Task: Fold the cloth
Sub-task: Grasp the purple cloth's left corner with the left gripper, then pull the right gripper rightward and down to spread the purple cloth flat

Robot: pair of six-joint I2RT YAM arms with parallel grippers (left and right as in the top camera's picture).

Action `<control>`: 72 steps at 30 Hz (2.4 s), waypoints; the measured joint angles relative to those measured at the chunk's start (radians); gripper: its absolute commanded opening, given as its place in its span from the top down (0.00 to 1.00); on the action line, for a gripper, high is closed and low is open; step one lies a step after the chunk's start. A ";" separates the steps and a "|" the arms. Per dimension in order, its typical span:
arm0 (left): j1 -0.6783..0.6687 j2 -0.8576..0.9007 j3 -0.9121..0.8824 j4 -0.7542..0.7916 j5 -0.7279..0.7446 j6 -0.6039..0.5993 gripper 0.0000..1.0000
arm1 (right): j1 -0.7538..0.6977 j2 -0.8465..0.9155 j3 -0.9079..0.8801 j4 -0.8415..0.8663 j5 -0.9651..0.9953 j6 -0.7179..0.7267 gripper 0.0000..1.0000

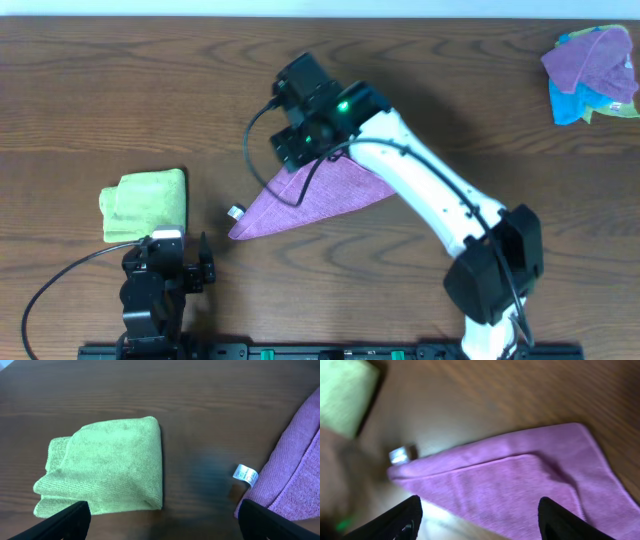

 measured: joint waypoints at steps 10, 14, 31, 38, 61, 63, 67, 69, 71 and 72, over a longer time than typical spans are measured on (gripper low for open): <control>0.000 0.027 0.000 0.077 0.244 -0.116 0.05 | -0.064 0.135 0.000 0.000 -0.018 -0.108 0.29; 0.000 0.158 0.047 0.016 0.327 -0.200 0.05 | -0.064 0.152 -0.002 0.000 0.003 -0.183 0.28; 0.000 1.061 0.681 -0.147 0.782 -0.364 0.05 | -0.129 0.152 -0.003 -0.064 0.079 -0.404 0.29; 0.000 1.210 0.681 -0.151 0.861 -0.595 0.05 | -0.134 0.158 -0.003 -0.077 0.071 -0.467 0.32; 0.000 1.228 0.681 -0.372 0.694 -0.557 0.05 | -0.124 0.285 -0.003 0.006 -0.011 -0.513 0.43; 0.000 1.228 0.681 -0.373 0.679 -0.553 0.05 | -0.124 0.285 -0.003 0.006 -0.011 -0.513 0.48; 0.000 1.228 0.681 -0.374 0.668 -0.549 0.05 | -0.124 0.285 -0.003 0.007 -0.012 -0.520 0.63; 0.000 1.228 0.681 -0.375 0.665 -0.549 0.05 | -0.124 0.285 -0.003 0.008 -0.012 -0.519 0.69; 0.000 1.228 0.681 -0.375 0.663 -0.549 0.05 | -0.124 0.285 -0.003 0.009 -0.013 -0.515 0.71; 0.000 1.228 0.681 -0.375 0.660 -0.549 0.05 | -0.124 0.285 -0.003 0.010 -0.012 -0.512 0.73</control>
